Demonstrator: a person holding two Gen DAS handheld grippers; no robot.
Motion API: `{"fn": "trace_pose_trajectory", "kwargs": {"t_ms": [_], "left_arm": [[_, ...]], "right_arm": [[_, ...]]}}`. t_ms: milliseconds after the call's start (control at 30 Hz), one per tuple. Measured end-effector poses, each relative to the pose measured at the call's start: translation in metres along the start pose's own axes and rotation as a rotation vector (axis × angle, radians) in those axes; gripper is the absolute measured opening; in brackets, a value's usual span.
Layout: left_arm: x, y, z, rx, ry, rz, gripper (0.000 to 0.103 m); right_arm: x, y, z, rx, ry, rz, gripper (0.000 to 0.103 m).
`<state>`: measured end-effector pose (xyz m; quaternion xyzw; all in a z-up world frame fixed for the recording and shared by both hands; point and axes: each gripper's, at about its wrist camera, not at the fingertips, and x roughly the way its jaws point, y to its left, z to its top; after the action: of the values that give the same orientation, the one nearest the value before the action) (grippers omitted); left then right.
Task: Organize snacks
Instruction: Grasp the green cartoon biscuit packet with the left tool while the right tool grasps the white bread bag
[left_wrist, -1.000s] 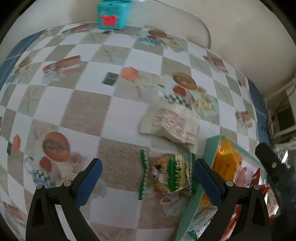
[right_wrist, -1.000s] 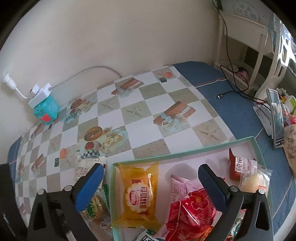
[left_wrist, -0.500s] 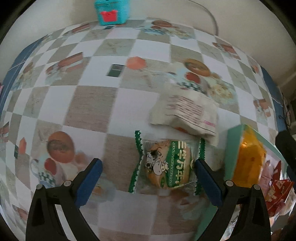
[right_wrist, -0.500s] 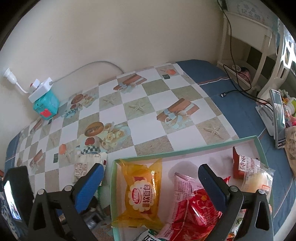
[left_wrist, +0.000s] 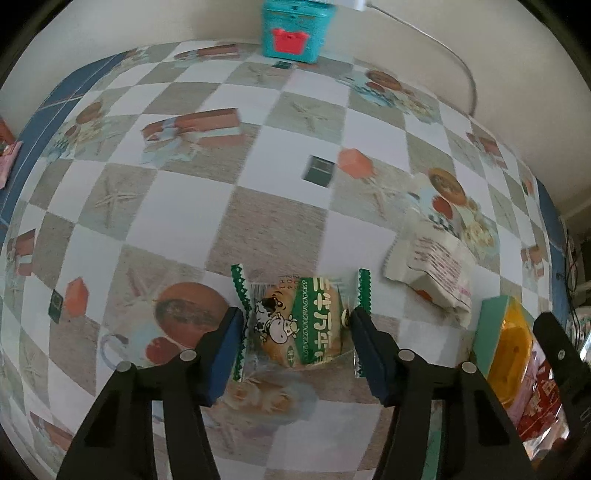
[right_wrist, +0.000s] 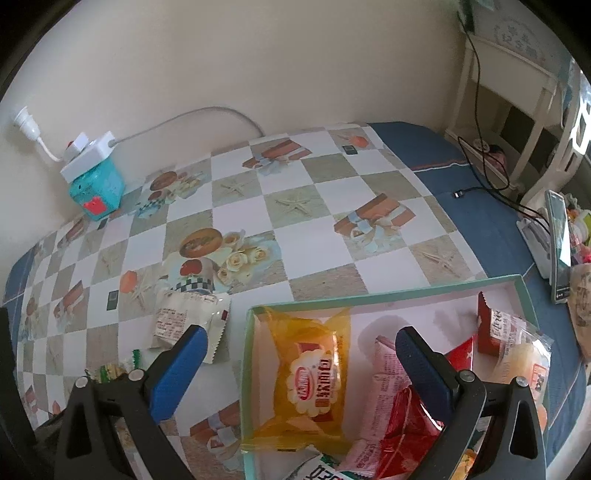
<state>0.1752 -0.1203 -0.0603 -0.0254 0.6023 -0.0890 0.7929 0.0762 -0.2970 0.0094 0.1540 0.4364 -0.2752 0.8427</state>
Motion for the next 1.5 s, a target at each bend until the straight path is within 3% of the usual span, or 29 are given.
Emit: {"fn": "trace_pose_trajectory", "kwargs": {"t_ms": [400,567,767,1233,1500], "left_arm": [[-0.009,0.067,0.011,-0.149,-0.029,0.045,0.06],[-0.014,0.087,0.015,-0.195,-0.044,0.035,0.06],[-0.018,0.103,0.018,-0.239,-0.054,0.008,0.06],[-0.039,0.137,0.008,-0.319,-0.06,-0.046,0.06],[-0.035,0.137,0.012,-0.329,-0.059,-0.062,0.06]], "right_arm": [[-0.005,0.059,-0.005,-0.167,-0.056,0.024,0.103],[0.01,0.074,0.0,-0.163,0.006,0.115,0.103],[0.033,0.094,0.002,-0.192,0.104,0.133,0.102],[0.082,0.105,0.006,-0.164,0.254,0.063,0.086],[0.075,0.121,0.001,-0.2,0.221,0.068,0.07]]}}
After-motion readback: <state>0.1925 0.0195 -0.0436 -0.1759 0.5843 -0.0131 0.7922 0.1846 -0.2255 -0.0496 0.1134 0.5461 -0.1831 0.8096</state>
